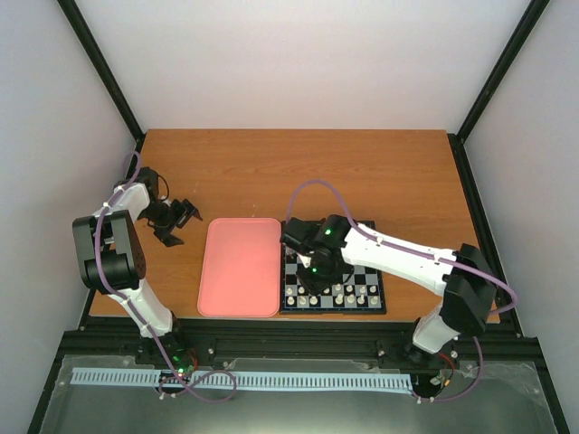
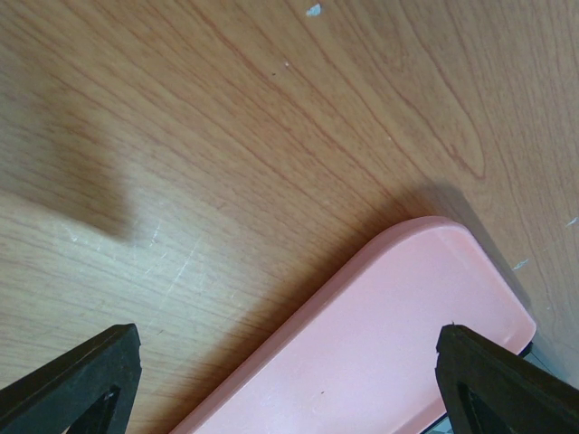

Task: Set up the chess pieces on the board
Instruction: Place the chess piece on the chessboard.

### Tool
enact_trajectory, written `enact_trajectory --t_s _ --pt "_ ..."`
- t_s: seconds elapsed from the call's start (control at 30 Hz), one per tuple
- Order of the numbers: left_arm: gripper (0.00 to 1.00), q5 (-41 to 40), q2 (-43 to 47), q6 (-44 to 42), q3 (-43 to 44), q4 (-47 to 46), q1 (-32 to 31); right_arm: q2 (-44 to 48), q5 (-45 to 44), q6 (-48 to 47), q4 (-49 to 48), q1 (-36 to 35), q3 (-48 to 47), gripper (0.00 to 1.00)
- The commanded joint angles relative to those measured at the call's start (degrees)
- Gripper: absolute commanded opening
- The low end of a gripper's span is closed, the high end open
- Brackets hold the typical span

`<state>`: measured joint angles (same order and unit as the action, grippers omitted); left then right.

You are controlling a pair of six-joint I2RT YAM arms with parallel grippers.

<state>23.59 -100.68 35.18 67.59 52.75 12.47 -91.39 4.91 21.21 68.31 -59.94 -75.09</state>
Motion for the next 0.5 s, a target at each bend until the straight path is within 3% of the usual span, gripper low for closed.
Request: enact_trajectory --t_s 0.0,0.47 --pt "1.00 -0.1 0.4 -0.7 0.2 -0.2 -0.1 3.5 1.1 2.0 -0.2 1.5 3.7 0.03" --pt "1.00 -0.6 0.0 -1.0 0.4 0.1 0.0 1.9 2.1 1.3 -5.6 3.0 10.8 0.03"
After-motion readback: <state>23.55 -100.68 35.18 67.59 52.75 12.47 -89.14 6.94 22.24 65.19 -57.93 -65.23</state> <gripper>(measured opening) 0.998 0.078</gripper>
